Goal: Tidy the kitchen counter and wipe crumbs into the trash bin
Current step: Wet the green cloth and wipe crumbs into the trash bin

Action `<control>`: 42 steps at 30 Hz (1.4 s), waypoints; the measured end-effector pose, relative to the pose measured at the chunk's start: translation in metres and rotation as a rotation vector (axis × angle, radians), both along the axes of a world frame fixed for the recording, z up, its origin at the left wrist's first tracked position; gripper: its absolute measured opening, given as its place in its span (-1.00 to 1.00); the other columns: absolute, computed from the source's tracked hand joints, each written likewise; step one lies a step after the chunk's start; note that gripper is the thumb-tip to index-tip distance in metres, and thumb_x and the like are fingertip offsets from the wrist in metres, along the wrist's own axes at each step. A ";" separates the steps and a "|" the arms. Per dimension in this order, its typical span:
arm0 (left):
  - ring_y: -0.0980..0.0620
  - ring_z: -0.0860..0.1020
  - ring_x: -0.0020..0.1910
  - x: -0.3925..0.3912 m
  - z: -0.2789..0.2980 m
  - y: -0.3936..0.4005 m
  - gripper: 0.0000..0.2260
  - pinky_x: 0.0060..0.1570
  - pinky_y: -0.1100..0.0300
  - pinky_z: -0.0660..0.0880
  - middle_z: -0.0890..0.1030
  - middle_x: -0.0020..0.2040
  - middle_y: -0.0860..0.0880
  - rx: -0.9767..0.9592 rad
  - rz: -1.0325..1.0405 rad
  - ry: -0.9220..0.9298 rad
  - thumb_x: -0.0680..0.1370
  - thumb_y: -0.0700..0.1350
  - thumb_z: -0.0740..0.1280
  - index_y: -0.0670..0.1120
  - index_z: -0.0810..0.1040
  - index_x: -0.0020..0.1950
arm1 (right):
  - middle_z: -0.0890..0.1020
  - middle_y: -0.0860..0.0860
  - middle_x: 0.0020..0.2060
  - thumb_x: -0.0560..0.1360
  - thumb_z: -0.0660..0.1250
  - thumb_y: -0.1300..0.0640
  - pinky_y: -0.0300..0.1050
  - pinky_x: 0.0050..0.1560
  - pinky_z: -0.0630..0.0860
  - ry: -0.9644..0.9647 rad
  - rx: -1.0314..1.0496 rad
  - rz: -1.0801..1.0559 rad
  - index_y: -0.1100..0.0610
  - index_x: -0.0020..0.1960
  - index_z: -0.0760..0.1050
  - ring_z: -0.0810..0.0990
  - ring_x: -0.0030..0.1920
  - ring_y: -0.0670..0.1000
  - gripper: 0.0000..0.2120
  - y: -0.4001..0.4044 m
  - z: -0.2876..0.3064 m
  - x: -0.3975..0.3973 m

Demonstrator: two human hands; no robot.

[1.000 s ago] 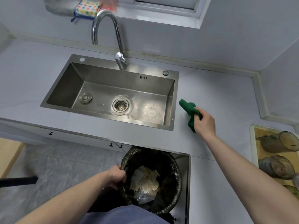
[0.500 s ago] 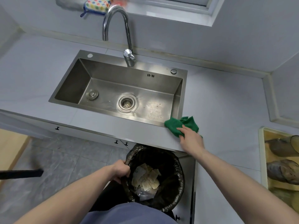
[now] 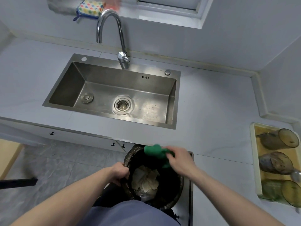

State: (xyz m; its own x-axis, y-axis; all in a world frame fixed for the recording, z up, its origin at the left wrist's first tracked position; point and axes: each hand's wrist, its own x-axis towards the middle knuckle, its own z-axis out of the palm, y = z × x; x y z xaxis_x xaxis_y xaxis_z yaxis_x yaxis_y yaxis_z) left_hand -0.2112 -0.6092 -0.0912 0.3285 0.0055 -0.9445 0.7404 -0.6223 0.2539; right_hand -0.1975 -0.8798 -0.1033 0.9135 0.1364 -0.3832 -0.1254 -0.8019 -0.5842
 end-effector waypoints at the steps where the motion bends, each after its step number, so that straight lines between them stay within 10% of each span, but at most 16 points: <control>1: -0.21 0.69 -0.01 0.000 0.001 0.000 -0.68 0.07 -0.10 0.66 0.66 0.05 -0.26 -0.001 -0.005 -0.002 0.52 -0.36 0.22 -0.27 0.54 0.25 | 0.68 -0.17 0.18 0.59 0.28 0.06 -0.14 0.27 0.49 -0.030 0.016 -0.059 -0.16 0.29 0.59 0.62 0.21 -0.06 -0.69 -0.009 0.006 0.011; 14: -0.23 0.68 0.08 0.005 -0.008 0.002 -0.65 0.06 -0.11 0.66 0.64 0.18 -0.30 0.025 -0.012 0.005 0.49 -0.38 0.23 -0.26 0.53 0.27 | 0.69 0.02 0.16 0.58 0.21 0.20 -0.08 0.15 0.51 -0.393 0.016 -0.530 -0.03 0.28 0.60 0.61 0.15 0.12 -0.64 -0.081 0.043 0.162; 19: -0.09 0.67 -0.18 0.010 -0.019 0.009 -0.73 -0.14 -0.02 0.70 0.64 -0.08 -0.15 0.006 0.019 0.028 0.45 -0.39 0.26 -0.14 0.54 0.07 | 0.66 0.08 0.13 0.60 0.16 0.17 -0.15 0.00 0.37 -0.300 -0.054 -0.702 -0.04 0.25 0.59 0.59 0.13 0.20 -0.66 -0.091 0.025 0.210; 30: -0.19 0.71 -0.06 0.023 -0.028 0.017 -0.63 -0.09 -0.07 0.70 0.65 0.02 -0.20 0.019 0.034 0.053 0.45 -0.39 0.24 -0.14 0.53 0.21 | 0.33 0.07 0.56 0.62 0.23 0.18 -0.02 0.46 0.29 0.009 -0.307 -0.255 0.05 0.56 0.34 0.31 0.52 0.18 -0.50 -0.079 -0.040 0.246; 42: -0.24 0.65 0.14 0.017 -0.013 0.011 -0.60 0.10 -0.13 0.65 0.61 0.22 -0.27 0.019 -0.006 0.035 0.52 -0.39 0.22 -0.18 0.47 0.35 | 0.63 -0.09 0.28 0.56 0.23 0.11 0.01 0.16 0.52 -0.039 -0.371 -0.119 -0.18 0.35 0.53 0.61 0.23 0.15 -0.60 -0.040 -0.019 0.098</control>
State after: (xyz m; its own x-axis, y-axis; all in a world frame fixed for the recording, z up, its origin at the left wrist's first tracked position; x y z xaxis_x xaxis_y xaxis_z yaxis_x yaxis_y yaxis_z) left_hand -0.1944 -0.5986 -0.1044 0.2949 0.0222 -0.9553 0.7452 -0.6311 0.2154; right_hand -0.0996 -0.9194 -0.1221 0.9294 -0.1127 -0.3513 -0.2136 -0.9408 -0.2631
